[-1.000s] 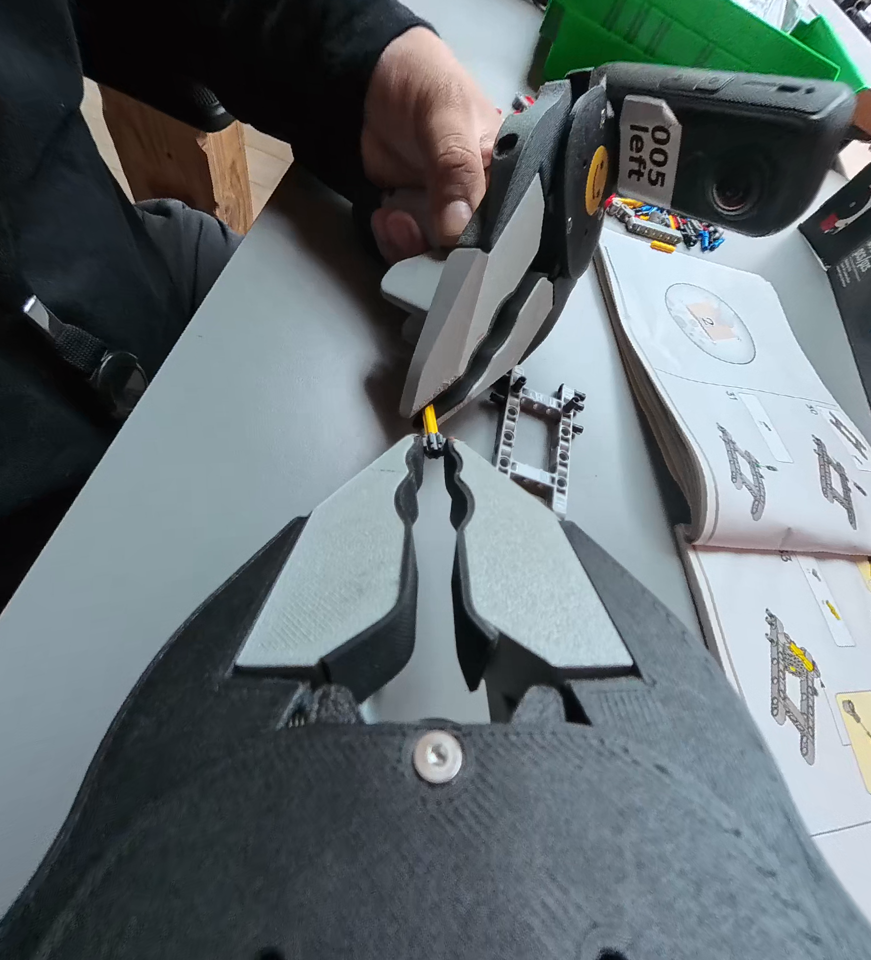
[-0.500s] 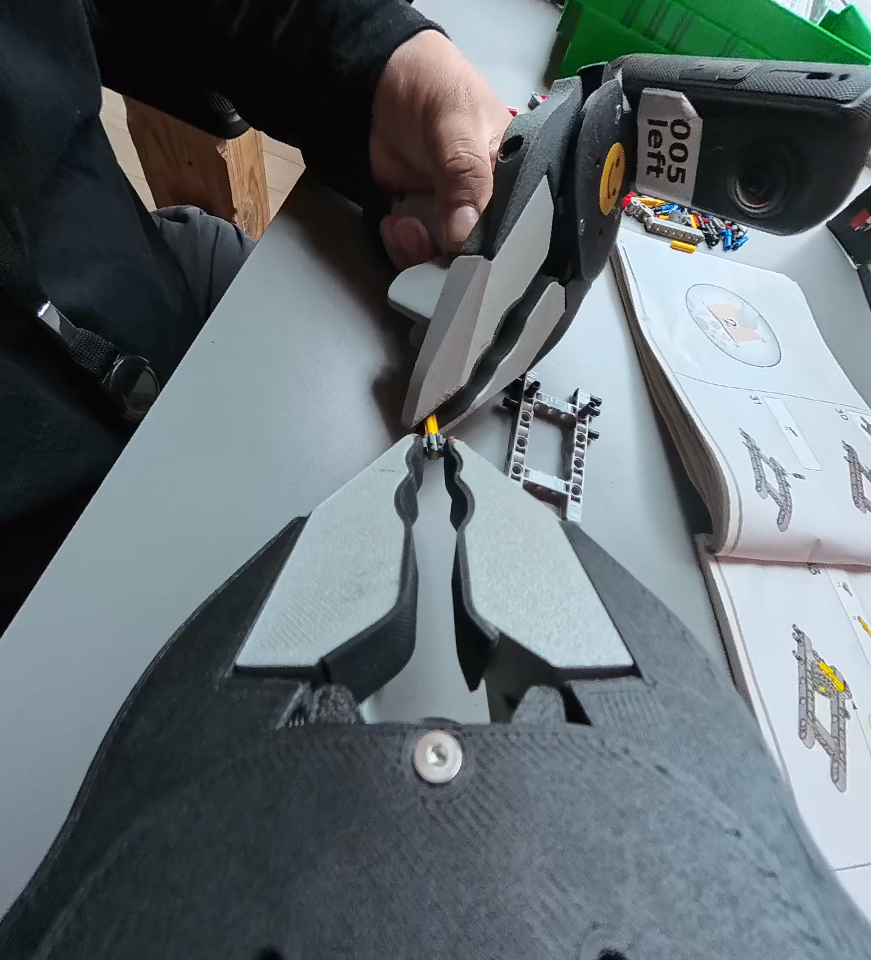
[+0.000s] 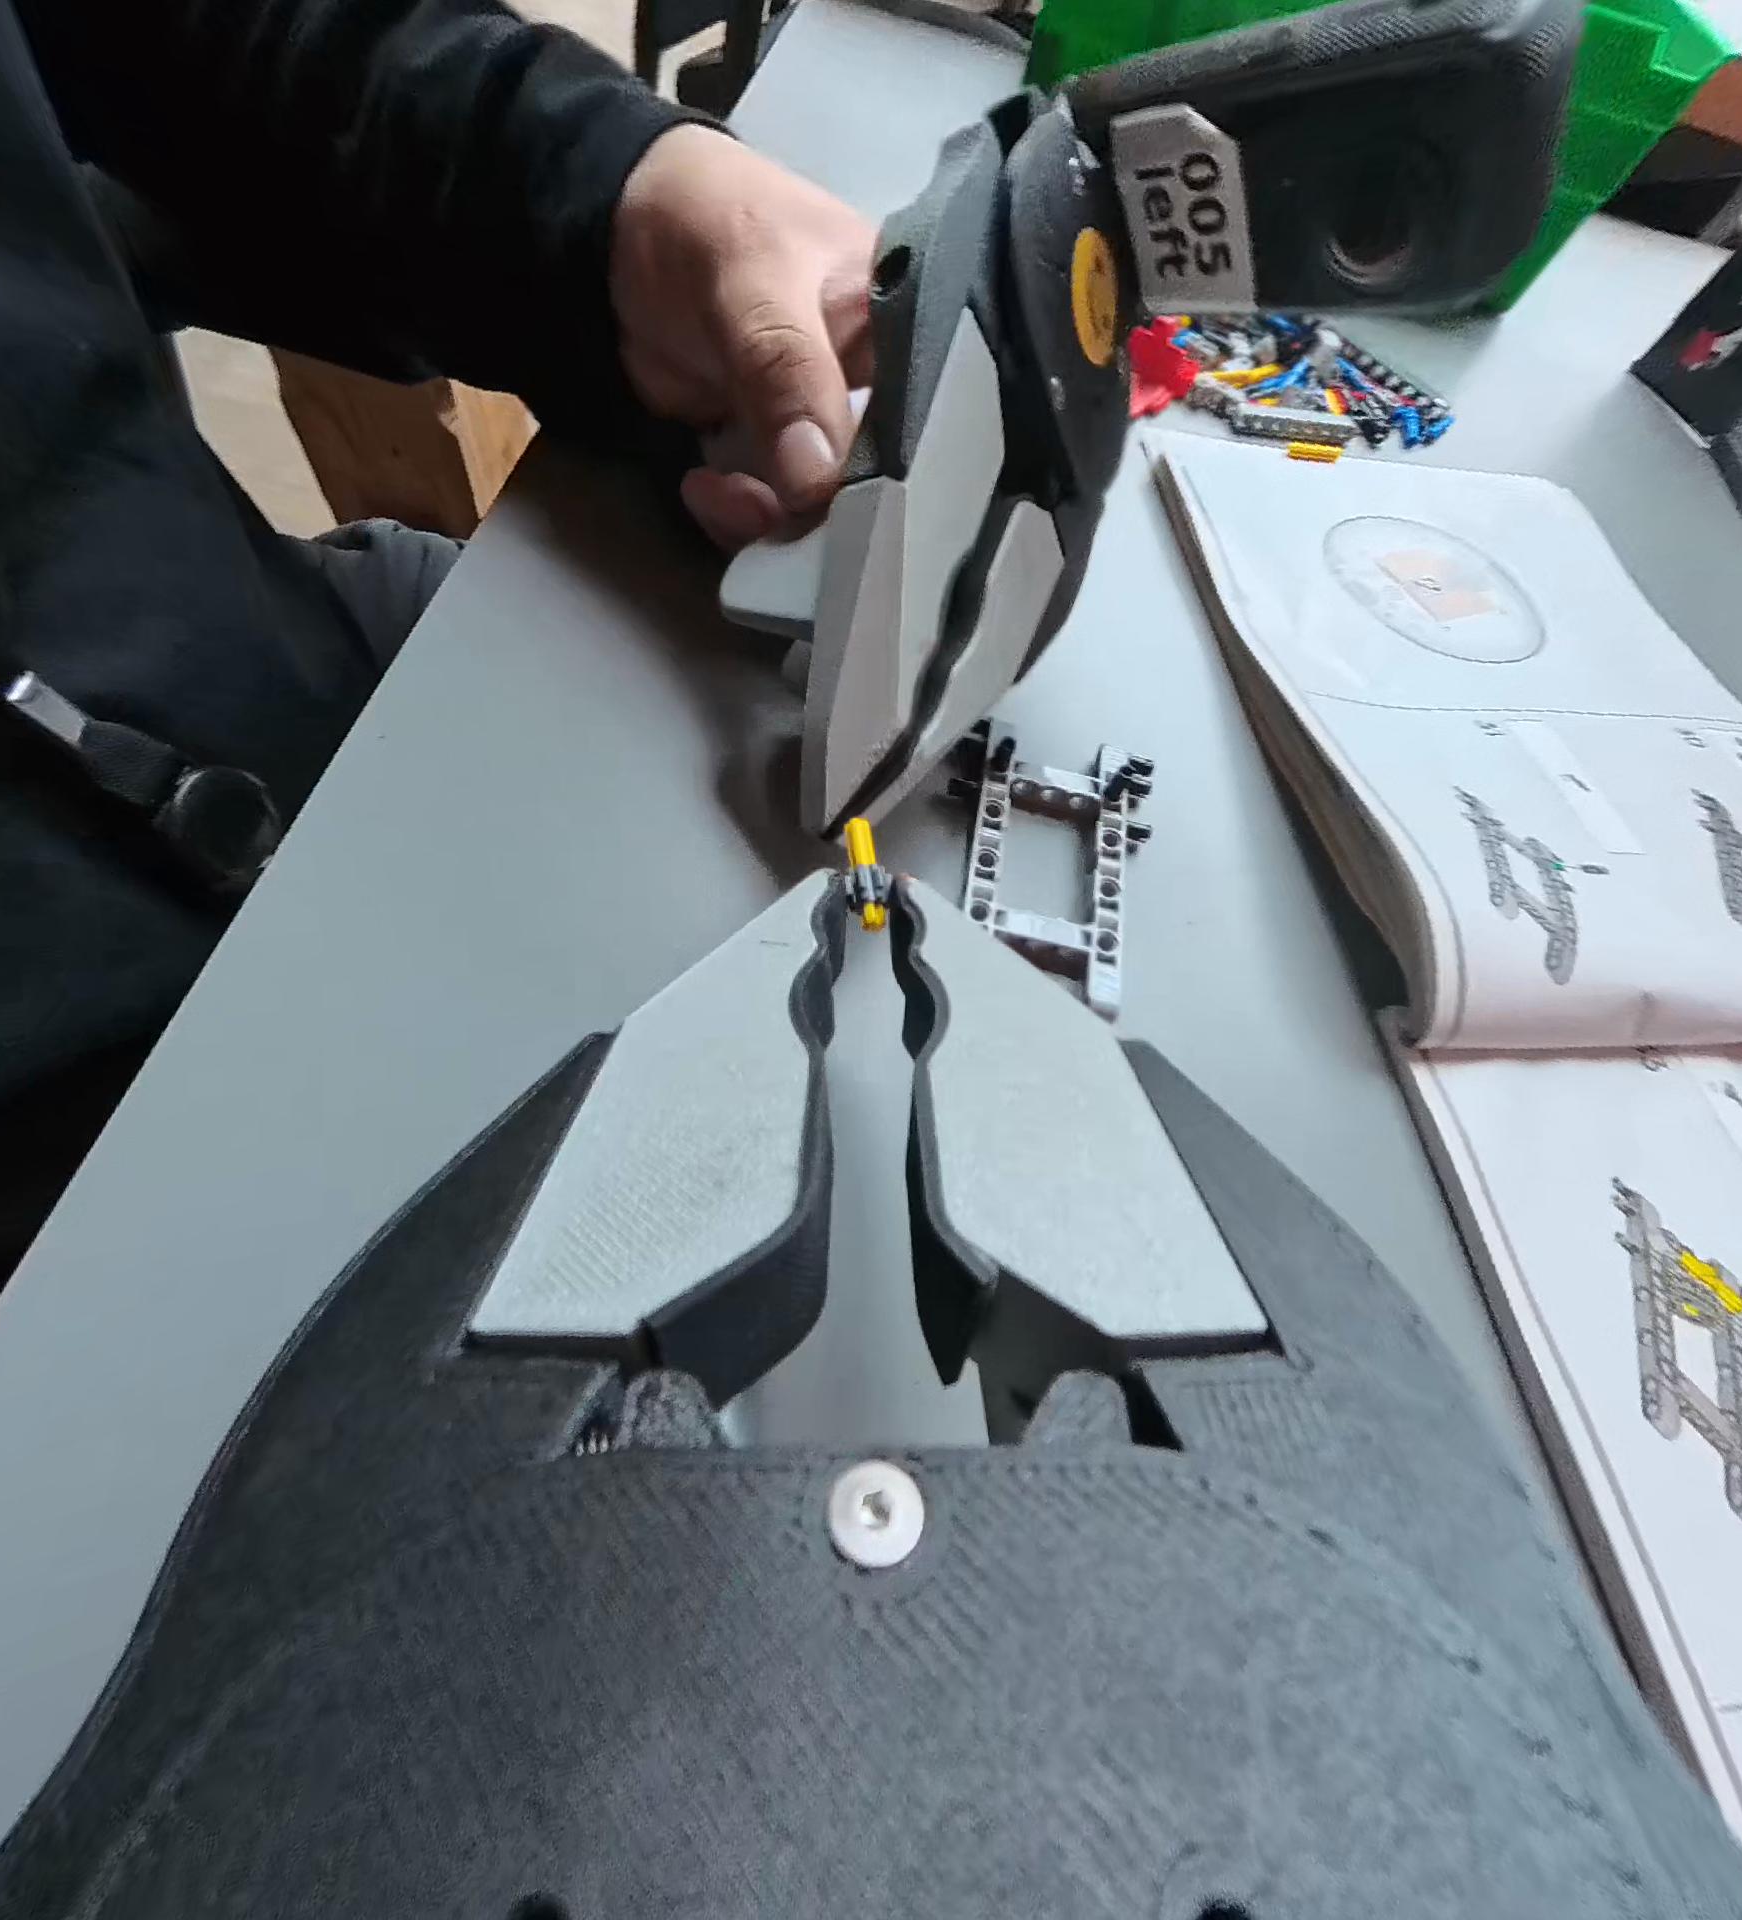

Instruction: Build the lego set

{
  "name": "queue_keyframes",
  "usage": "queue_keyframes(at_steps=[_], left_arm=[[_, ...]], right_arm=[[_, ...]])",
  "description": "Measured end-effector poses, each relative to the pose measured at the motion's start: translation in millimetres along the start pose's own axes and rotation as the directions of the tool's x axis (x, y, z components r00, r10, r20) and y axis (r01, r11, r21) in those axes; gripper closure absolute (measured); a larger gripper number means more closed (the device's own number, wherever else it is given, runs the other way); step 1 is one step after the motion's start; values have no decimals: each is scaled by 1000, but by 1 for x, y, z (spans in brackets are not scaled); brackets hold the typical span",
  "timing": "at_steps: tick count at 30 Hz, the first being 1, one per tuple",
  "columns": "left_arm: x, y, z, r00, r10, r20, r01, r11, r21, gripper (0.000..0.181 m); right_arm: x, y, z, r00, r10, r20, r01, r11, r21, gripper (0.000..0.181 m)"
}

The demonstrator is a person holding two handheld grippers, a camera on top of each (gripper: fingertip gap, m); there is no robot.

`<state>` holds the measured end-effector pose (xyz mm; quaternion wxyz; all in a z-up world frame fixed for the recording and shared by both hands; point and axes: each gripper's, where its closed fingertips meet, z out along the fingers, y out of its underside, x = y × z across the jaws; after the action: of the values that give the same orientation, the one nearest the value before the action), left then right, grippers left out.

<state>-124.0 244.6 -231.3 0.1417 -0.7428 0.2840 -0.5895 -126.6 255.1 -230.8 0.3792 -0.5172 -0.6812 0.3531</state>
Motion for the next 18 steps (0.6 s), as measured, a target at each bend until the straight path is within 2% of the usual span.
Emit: queue_keyframes(at_steps=[3,5,8,10,13,16,18], left_arm=[[-2,-4,-9,998,44,43,-45,998,39,181],[-2,-1,-10,991,105,83,-106,994,12,181],[-5,1,-8,959,223,176,-222,975,-22,161],[-3,1,-5,940,274,206,-273,961,-31,154],[-4,-4,-4,935,271,227,-277,961,-4,160],[-1,-5,-7,942,262,208,-272,962,19,178],[0,-5,-8,941,264,209,-275,961,22,179]], right_arm=[[2,1,-2,1000,-1,-19,1,1000,-1,176],[4,3,0,1000,6,-27,-6,1000,-14,176],[6,5,2,998,49,-32,-50,998,-29,176],[7,4,4,996,87,-22,-87,996,-28,176],[1,-4,6,996,92,4,-92,996,7,176],[0,-4,8,997,75,-14,-75,997,-3,176],[-1,-5,8,998,64,-26,-64,998,-3,176]])
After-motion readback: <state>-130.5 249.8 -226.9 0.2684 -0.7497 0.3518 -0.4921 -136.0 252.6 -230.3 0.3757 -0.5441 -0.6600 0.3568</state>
